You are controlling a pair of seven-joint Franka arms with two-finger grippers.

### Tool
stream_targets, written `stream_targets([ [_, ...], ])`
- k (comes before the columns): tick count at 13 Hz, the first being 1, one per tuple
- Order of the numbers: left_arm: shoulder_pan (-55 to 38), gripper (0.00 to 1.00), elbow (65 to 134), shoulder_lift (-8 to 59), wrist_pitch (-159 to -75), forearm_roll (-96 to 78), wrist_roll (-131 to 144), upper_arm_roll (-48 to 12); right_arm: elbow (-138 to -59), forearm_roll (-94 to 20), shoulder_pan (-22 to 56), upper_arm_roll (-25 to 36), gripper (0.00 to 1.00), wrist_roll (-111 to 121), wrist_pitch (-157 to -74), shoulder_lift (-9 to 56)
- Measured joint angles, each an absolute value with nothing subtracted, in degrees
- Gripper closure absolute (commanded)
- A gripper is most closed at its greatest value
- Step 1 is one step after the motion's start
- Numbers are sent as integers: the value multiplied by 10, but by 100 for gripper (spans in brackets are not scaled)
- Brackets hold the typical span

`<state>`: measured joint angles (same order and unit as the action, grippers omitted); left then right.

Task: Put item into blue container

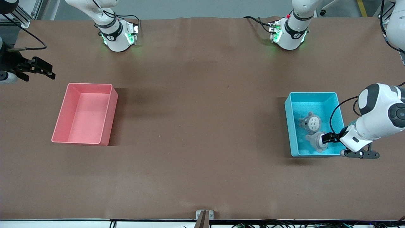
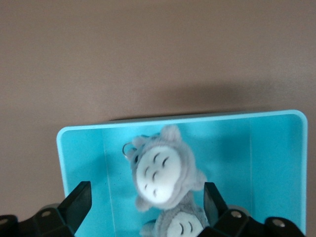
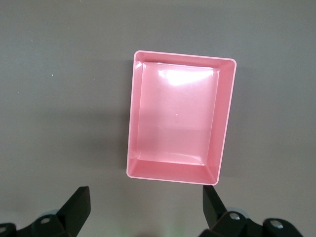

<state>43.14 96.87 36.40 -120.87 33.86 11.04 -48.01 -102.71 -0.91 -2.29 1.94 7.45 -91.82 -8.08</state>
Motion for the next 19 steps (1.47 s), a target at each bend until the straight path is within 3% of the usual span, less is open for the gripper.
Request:
stream_targets([
  [6,450,0,958,276,-1106,236,34,-484,-1027,-10,-23,16,0,46,-918,-81],
  [9,431,0,920,216,-1011,144,-33,-432,-1028,-10,-23,16,0,53,-919,-81],
  [15,126,0,889,89,-937,0,-47,-92,-1028,-10,-23,16,0,59,-919,-81],
  [19,-4,0,889,45,-932,-37,-46,48,-1028,-10,-23,16,0,60,-919,-81],
])
